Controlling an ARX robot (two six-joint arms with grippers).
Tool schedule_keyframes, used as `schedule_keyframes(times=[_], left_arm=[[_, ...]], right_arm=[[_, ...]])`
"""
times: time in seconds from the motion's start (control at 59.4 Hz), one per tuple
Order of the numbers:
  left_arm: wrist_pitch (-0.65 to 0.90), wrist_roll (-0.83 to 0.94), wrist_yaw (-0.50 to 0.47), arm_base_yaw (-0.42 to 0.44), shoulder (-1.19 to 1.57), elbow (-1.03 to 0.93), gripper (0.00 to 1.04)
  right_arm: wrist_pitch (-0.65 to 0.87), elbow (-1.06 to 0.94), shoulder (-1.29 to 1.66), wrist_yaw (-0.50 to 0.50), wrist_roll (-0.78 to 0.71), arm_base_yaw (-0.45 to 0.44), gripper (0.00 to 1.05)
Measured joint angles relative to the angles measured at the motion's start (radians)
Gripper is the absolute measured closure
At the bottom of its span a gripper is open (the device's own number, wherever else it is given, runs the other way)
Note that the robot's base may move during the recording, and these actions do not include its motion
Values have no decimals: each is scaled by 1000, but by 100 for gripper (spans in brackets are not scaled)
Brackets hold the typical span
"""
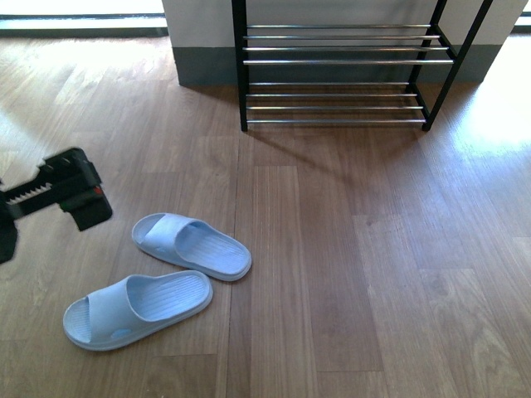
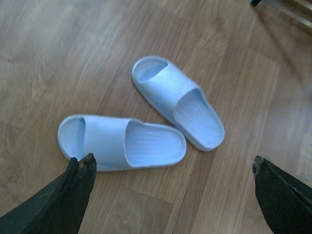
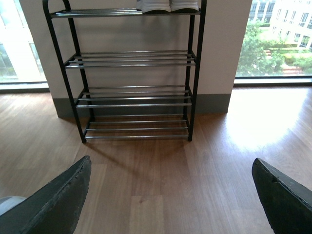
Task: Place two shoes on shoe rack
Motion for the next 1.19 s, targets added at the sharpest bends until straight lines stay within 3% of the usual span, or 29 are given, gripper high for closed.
schedule_keyframes(times=[0.168, 0.421, 0.724, 0.909, 1.195], left_arm=[[-26, -172, 0, -12, 336, 173, 9], [-101, -235, 2, -11, 666, 455, 9], [-242, -270, -11, -12, 849, 695, 9], [-395, -343, -72, -32, 921, 781, 9], [-481, -351, -201, -19, 958, 816, 9]], right_arm=[[0, 0, 0, 0, 0, 0, 9], [0, 0, 0, 0, 0, 0, 9], [0, 0, 0, 0, 0, 0, 9], [0, 0, 0, 0, 0, 0, 9], [0, 0, 0, 0, 0, 0, 9]])
